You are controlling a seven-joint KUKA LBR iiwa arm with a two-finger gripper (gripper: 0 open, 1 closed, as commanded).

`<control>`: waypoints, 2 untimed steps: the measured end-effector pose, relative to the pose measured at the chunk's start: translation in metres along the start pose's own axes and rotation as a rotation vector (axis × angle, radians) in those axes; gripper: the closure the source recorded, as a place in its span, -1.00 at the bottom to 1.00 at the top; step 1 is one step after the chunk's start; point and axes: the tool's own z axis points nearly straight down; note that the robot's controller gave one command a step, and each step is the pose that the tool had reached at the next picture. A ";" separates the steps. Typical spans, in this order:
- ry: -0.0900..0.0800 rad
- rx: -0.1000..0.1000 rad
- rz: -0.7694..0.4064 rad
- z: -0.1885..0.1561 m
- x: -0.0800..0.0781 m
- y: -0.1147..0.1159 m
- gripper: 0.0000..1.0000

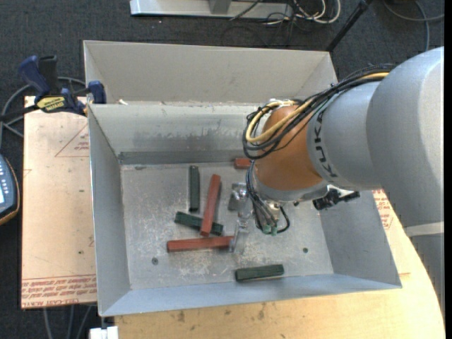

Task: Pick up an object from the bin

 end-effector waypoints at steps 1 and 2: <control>-0.004 0.001 0.171 -0.001 0.029 0.045 -1.00; -0.005 -0.002 0.171 -0.004 0.028 0.046 1.00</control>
Offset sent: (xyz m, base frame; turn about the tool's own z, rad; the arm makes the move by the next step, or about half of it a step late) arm -0.0200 0.0480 0.0007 0.1748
